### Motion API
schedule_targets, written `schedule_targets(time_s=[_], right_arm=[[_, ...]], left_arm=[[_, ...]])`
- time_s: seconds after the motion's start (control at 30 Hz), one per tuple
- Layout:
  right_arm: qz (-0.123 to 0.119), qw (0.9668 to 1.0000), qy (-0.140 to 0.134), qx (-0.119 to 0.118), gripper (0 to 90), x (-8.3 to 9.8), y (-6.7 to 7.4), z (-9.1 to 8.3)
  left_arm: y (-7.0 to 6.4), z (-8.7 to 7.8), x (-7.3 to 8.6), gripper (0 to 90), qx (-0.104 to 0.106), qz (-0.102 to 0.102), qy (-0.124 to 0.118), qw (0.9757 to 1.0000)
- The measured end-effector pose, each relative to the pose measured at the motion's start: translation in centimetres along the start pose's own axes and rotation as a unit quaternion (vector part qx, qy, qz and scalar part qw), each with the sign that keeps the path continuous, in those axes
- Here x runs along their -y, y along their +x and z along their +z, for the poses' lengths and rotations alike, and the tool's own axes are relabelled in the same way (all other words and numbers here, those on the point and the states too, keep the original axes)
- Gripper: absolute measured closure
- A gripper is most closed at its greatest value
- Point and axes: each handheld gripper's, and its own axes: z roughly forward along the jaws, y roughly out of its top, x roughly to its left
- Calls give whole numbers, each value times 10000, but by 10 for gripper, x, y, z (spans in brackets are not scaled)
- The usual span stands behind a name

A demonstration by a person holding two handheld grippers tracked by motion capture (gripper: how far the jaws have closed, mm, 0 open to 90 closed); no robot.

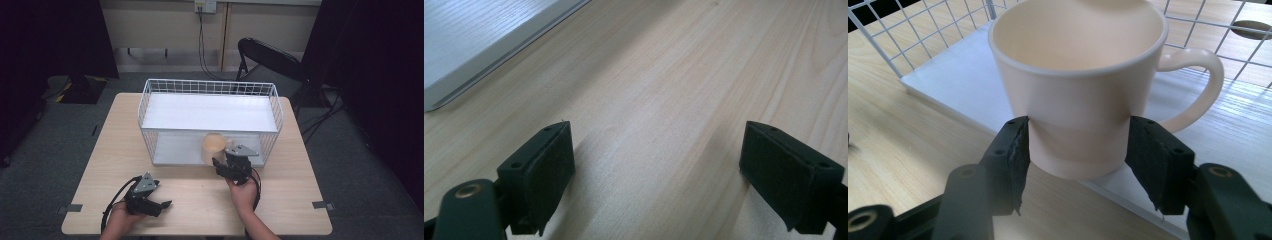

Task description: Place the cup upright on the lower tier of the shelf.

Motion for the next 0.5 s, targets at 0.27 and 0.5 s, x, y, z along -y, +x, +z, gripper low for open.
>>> schedule_targets(time_s=[0.27,0.5], right_arm=[[34,9999,-124,109,492,0,4,4],[48,9997,-183,181,511,-4,4,8]], left_arm=[[0,0,0,139,2,-1,-2,10000],[0,0,0,139,-1,-2,0,10000]])
